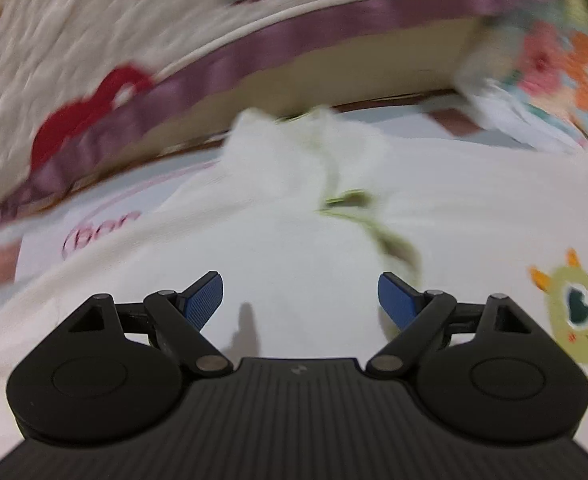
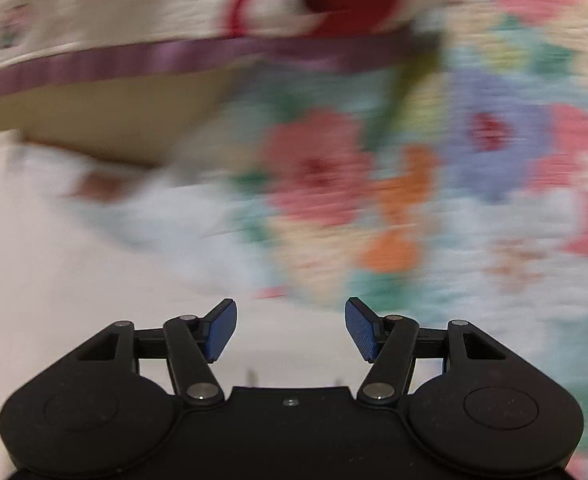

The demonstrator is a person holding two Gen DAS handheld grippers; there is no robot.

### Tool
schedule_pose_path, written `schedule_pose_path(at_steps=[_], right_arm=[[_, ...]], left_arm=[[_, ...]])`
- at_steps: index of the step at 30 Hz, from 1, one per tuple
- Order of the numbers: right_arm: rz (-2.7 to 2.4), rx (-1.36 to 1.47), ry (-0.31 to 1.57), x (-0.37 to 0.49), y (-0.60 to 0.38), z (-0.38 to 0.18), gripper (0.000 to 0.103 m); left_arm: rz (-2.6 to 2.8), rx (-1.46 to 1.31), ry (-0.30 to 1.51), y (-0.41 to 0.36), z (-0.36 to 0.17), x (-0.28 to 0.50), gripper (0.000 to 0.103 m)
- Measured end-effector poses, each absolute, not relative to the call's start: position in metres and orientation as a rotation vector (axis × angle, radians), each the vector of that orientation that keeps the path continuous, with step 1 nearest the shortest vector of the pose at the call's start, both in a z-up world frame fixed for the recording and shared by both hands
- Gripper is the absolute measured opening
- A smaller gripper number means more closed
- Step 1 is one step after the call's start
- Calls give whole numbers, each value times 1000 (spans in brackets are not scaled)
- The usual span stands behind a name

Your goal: Fold clothes

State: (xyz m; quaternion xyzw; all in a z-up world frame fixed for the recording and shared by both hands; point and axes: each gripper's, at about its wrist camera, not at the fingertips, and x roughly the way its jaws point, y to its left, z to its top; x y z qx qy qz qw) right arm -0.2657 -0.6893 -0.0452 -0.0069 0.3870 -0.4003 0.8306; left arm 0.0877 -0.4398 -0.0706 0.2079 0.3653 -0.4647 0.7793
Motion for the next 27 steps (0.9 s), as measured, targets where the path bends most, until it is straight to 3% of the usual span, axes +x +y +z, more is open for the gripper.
schedule_pose_path(at_steps=[6,10,12,17,22,24,27], right_arm=[[-661,182,858,-192,-677,-69,65],[-541,200,837,-156,-673,-74,64],[-499,225,823,-138,-675,-77,41],[-402,287,796,-90,-683,-85,37],[-375,382,780,-33,-696,-92,49],[-351,450,766,-15,-702,-97,61],[-314,553,744,12,-710,-104,68]], left_arm=[[-993,648,601,-445,-80,110,85],[-969,597,643,-441,-85,160,85],[-957,572,664,-439,-88,186,85],[-933,510,721,-433,-94,245,85],[-991,465,826,-423,-103,263,85],[-1014,446,868,-419,-107,271,87],[-1050,496,873,-417,-112,267,93]])
